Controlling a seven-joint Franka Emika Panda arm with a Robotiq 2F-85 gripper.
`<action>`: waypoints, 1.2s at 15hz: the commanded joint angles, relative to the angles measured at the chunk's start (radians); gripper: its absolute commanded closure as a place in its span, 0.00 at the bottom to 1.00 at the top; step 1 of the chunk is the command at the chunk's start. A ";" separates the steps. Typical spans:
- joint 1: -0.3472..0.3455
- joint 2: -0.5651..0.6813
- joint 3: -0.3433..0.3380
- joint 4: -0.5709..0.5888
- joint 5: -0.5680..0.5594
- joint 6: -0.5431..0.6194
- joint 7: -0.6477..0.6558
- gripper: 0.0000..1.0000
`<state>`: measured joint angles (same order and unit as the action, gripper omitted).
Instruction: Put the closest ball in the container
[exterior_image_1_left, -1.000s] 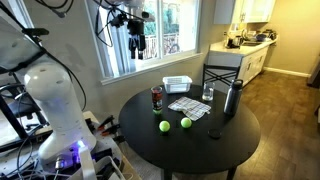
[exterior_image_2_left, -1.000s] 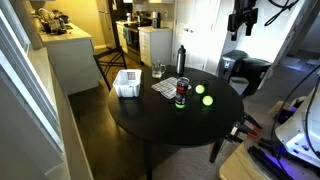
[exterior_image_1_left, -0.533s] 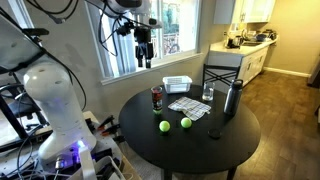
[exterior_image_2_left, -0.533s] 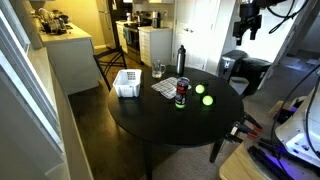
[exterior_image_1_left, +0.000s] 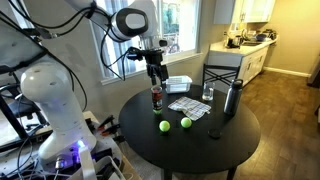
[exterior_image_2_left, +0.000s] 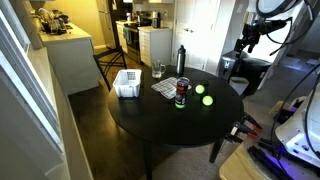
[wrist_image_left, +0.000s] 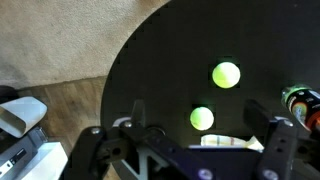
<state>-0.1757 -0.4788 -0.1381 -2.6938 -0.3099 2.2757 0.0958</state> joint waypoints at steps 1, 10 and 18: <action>-0.035 0.133 0.044 -0.003 -0.049 0.221 0.053 0.00; -0.003 0.339 0.170 0.132 -0.113 0.307 0.239 0.00; 0.070 0.358 0.163 0.150 -0.083 0.239 0.188 0.00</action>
<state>-0.1195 -0.1198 0.0394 -2.5450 -0.3915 2.5167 0.2843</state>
